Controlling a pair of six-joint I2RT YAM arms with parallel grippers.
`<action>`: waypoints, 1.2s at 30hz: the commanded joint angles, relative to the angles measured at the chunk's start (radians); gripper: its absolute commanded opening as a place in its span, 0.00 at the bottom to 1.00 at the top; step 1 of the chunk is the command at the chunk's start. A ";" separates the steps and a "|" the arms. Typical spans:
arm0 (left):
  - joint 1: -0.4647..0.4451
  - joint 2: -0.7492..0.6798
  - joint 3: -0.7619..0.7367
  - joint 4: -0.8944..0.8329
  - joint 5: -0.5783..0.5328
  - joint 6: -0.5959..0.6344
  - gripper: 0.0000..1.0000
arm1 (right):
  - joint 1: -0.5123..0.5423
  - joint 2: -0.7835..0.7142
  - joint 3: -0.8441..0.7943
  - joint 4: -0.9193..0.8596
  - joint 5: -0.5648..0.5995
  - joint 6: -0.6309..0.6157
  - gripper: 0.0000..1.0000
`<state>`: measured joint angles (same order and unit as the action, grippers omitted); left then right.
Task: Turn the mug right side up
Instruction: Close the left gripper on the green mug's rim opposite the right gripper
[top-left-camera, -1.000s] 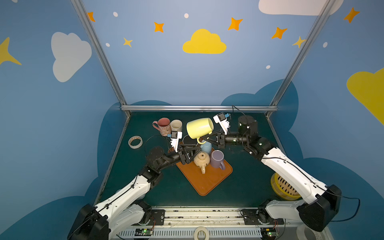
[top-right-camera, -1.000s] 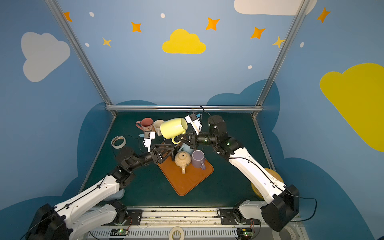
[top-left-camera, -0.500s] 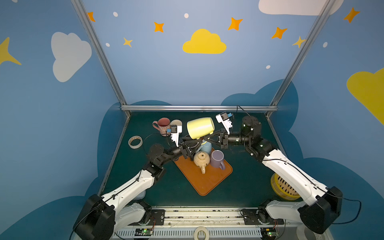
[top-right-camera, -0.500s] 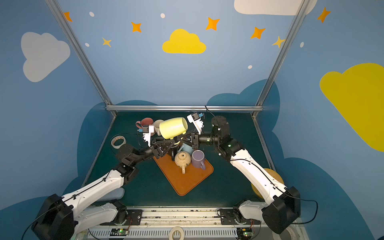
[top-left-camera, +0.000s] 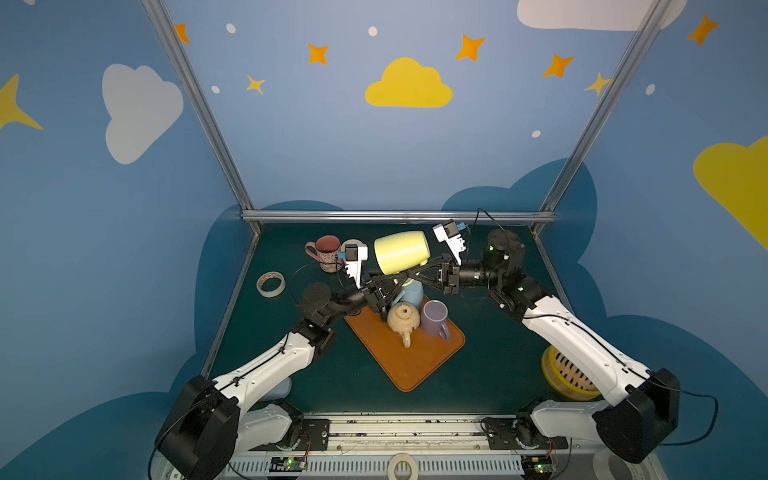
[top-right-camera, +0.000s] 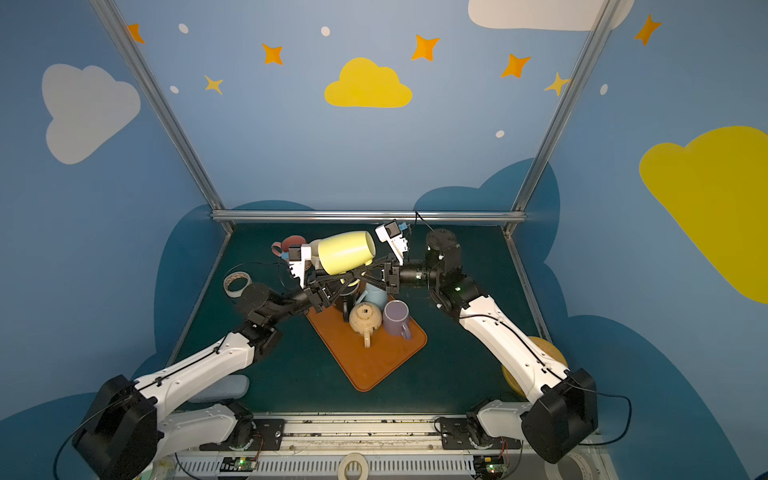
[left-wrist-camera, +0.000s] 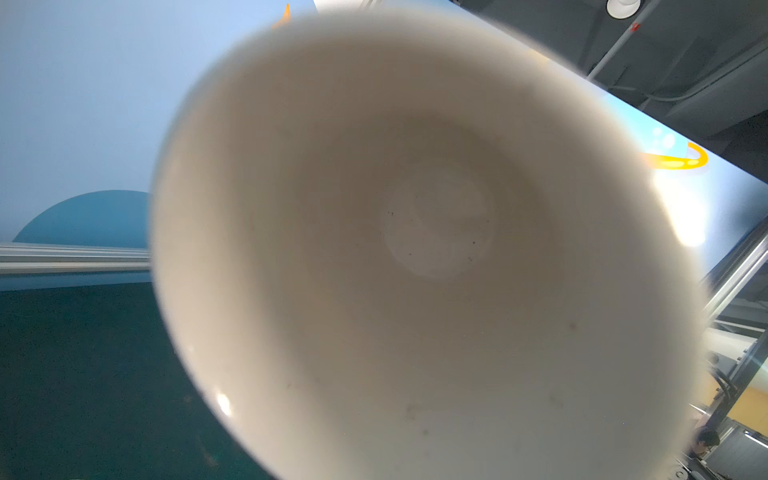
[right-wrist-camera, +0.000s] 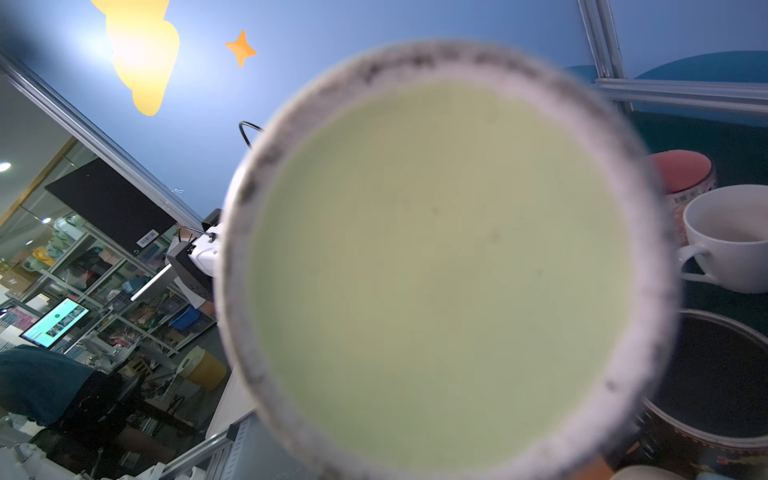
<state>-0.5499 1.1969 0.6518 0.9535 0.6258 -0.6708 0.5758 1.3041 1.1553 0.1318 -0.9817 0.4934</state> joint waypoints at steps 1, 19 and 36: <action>0.005 -0.005 0.034 0.050 0.014 0.000 0.38 | -0.003 0.003 0.003 0.098 -0.046 -0.006 0.00; 0.005 -0.045 0.034 0.029 -0.001 0.025 0.04 | -0.009 0.054 -0.016 0.090 -0.014 -0.032 0.00; 0.005 -0.108 -0.035 -0.028 -0.149 0.091 0.04 | -0.021 0.044 -0.048 0.069 0.028 -0.048 0.49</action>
<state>-0.5457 1.1393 0.6121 0.8726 0.5350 -0.6289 0.5583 1.3579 1.1225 0.1905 -0.9676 0.4622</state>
